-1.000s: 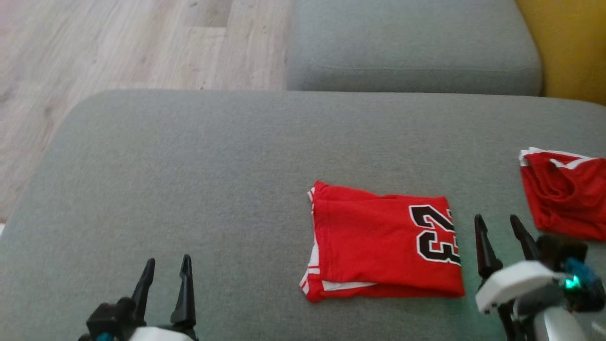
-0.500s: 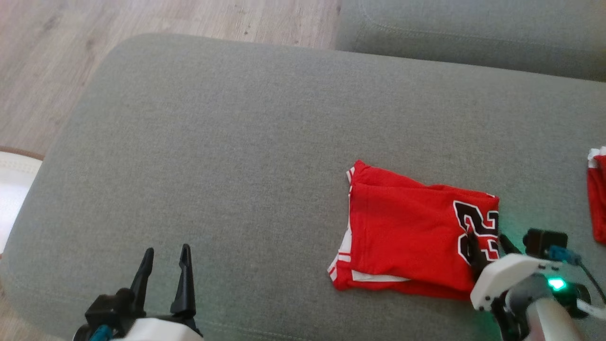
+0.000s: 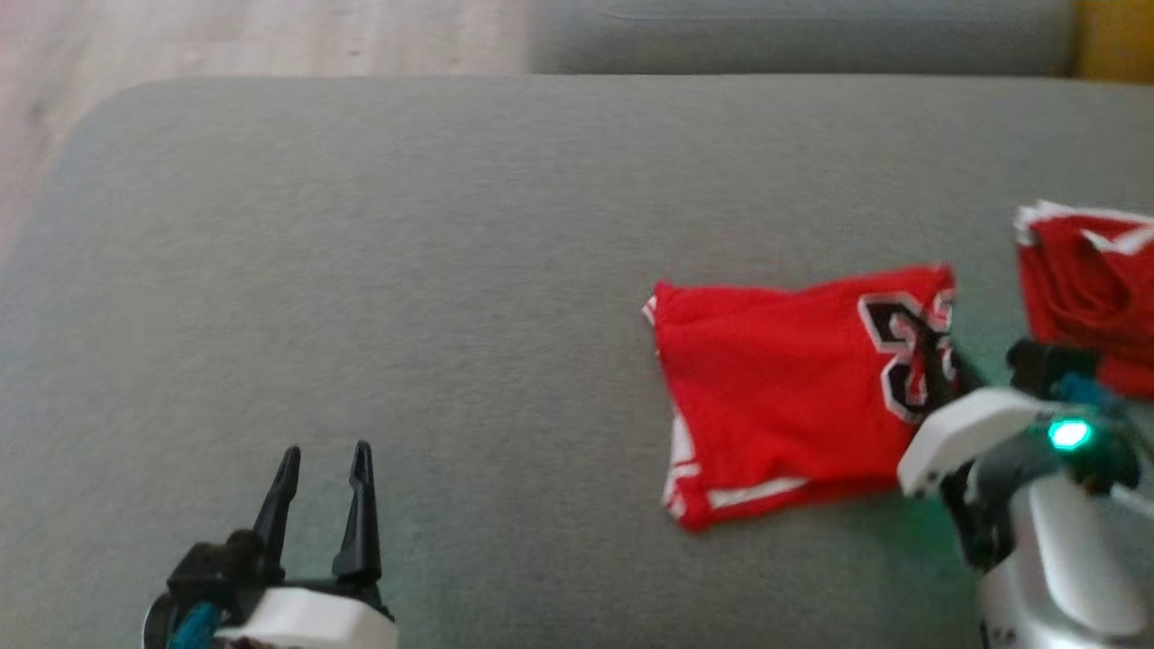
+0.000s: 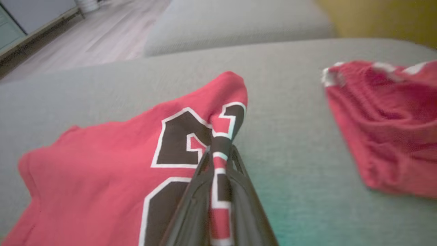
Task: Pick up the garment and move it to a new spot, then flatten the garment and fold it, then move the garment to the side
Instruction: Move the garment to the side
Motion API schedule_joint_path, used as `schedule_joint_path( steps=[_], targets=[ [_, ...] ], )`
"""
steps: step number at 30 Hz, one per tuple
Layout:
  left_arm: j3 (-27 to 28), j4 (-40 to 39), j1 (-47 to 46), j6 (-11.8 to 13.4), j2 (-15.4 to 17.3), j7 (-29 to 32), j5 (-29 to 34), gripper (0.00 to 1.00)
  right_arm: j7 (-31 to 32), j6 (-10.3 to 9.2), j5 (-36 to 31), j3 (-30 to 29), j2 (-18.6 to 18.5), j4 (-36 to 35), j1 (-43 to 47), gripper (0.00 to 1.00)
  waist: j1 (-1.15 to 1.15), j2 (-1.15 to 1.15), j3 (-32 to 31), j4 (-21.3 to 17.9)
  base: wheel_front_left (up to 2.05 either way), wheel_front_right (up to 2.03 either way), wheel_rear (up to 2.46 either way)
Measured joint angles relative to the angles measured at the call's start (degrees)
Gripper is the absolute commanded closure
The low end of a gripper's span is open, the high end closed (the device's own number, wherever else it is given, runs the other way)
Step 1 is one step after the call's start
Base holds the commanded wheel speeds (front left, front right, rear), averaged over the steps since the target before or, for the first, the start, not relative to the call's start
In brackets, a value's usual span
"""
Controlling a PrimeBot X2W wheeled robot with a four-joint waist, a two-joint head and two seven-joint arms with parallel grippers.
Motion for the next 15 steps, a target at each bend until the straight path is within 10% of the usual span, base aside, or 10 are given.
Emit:
schedule_joint_path(
  steps=[15],
  targets=[
    [0.34, -1.02, -7.1, -0.07, 0.36, 0.19, 2.09, 0.0, 3.68, 0.0, -0.88, -2.81, -2.85, -13.59, -2.98, 1.0, 0.01, 0.0, 5.24, -18.53, 0.0, 0.0, 0.0]
  ],
)
